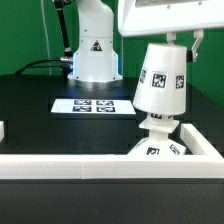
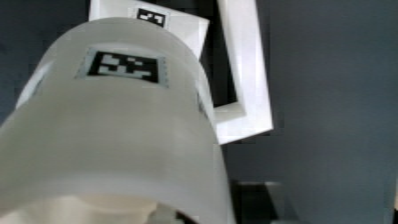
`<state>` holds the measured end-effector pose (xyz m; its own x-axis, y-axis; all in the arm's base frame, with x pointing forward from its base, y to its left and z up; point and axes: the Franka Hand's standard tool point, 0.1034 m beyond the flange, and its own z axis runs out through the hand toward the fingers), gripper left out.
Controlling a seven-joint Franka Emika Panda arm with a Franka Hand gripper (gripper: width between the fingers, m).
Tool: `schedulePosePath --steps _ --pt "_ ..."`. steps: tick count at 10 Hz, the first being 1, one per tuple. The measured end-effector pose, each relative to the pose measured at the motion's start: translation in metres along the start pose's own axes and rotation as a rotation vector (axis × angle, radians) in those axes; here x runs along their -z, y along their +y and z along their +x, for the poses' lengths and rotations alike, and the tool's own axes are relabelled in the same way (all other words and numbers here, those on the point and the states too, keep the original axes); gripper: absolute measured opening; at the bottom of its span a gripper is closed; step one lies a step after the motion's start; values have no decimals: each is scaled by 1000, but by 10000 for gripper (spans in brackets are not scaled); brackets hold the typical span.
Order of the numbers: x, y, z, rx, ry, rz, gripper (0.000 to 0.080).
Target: Assemble lamp
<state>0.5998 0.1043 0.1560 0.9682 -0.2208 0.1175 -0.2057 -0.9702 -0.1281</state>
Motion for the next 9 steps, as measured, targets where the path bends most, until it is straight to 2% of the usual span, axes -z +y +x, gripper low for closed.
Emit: schedulePosePath --steps 3,6,7,8,9 --pt "-8 -2 -5 7 -13 -6 44" --pt "-7 2 -4 8 -10 -7 45" --pt "-6 4 -4 6 -9 -7 259" --pt "-5 5 -5 4 -11 -7 259" --pt "-3 5 -5 2 -12 -7 475"
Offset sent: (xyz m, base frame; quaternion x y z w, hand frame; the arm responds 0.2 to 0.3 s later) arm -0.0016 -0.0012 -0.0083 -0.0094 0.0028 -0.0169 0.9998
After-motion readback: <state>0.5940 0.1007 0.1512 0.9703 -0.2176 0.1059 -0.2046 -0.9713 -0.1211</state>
